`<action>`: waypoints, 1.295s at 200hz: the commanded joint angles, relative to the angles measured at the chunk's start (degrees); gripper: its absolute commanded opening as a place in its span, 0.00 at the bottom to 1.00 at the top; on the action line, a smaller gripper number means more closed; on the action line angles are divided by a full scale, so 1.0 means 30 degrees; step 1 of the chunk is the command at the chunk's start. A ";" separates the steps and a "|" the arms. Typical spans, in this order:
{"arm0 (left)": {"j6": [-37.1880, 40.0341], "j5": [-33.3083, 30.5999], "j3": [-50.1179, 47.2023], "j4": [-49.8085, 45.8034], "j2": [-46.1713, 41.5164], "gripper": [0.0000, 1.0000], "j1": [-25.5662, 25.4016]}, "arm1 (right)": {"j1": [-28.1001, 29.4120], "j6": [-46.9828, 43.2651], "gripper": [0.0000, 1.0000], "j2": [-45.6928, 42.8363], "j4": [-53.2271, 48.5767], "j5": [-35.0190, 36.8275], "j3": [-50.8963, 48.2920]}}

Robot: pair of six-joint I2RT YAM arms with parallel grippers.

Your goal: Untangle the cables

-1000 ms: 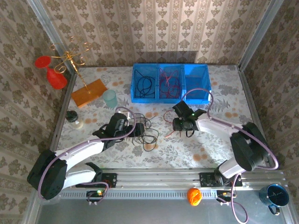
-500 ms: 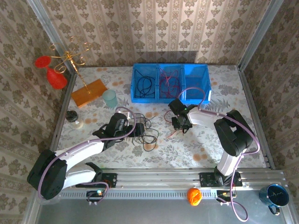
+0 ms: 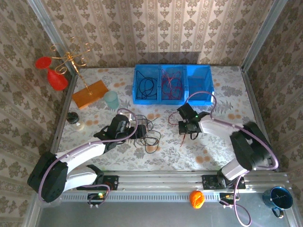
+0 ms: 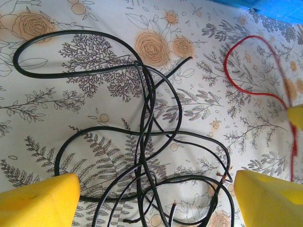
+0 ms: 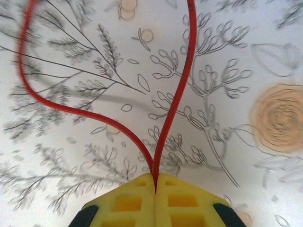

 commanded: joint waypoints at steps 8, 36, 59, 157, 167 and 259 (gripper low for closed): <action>0.0484 0.0047 0.0738 -0.0572 -0.0254 0.86 0.0060 | 0.0408 -0.0657 0.00 -0.3671 -0.0369 0.0155 -0.0110; 0.0574 0.0055 0.1016 -0.0807 -0.0398 0.86 0.0086 | 0.0618 -0.1033 0.00 -0.5886 -0.1365 0.0733 0.0752; 0.0690 -0.0214 0.1173 -0.1214 -0.0796 0.86 0.0089 | 0.0622 -0.1664 0.00 -0.6192 -0.1265 0.0904 0.2521; 0.0985 -0.1005 0.0859 -0.3370 -0.3908 0.87 0.0404 | -0.1748 -0.2133 0.00 0.1065 0.1078 0.0921 1.2959; 0.0945 -0.1013 0.0788 -0.3457 -0.4074 0.87 0.0434 | -0.2179 -0.1718 0.00 0.2164 0.1149 0.0152 1.3583; 0.0979 -0.1033 0.0226 -0.4117 -0.5345 0.87 0.0791 | -0.3830 -0.0302 0.09 0.8655 0.2585 0.0731 1.4510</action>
